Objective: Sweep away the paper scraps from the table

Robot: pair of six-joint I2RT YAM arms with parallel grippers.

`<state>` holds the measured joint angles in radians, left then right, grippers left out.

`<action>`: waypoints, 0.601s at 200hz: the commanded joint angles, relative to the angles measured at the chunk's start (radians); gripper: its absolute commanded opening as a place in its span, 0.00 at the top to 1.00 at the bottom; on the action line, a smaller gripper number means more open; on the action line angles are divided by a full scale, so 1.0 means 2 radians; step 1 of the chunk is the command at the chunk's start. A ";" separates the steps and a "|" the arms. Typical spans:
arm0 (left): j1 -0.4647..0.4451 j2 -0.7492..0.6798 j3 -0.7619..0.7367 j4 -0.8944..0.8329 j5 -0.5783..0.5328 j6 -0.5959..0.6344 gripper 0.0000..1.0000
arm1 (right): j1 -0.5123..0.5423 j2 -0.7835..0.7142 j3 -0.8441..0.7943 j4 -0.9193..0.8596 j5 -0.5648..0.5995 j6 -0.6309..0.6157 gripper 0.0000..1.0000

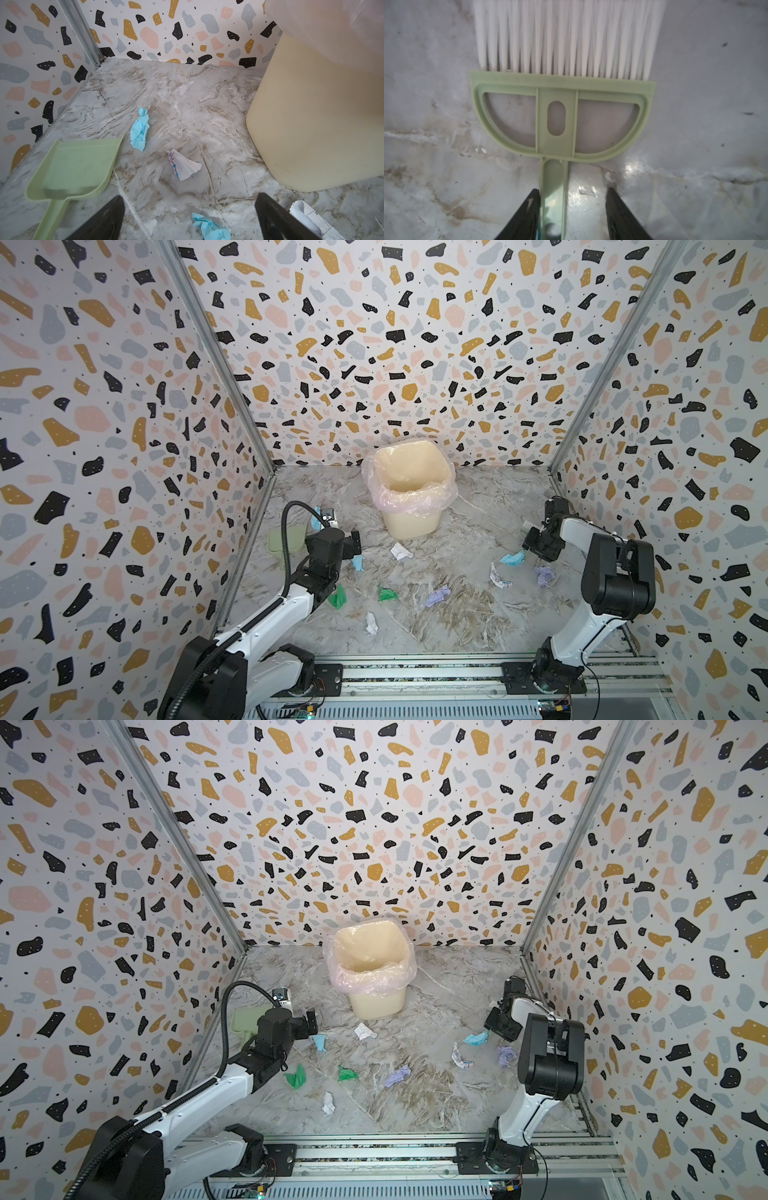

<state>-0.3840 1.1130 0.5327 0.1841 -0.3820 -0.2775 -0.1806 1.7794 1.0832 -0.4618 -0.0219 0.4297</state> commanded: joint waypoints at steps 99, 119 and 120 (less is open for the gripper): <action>-0.003 0.000 -0.004 0.013 -0.007 -0.003 0.01 | -0.008 0.027 0.009 -0.038 0.011 -0.014 0.65; -0.003 0.004 -0.004 0.013 -0.005 -0.005 0.01 | -0.007 0.033 0.011 -0.038 0.007 -0.017 0.67; -0.003 0.004 -0.004 0.013 -0.005 -0.005 0.00 | -0.007 0.033 0.011 -0.039 0.006 -0.016 0.67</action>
<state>-0.3840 1.1130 0.5327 0.1841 -0.3824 -0.2779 -0.1909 1.8141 1.1175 -0.4770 -0.0090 0.4084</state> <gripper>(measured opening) 0.995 0.343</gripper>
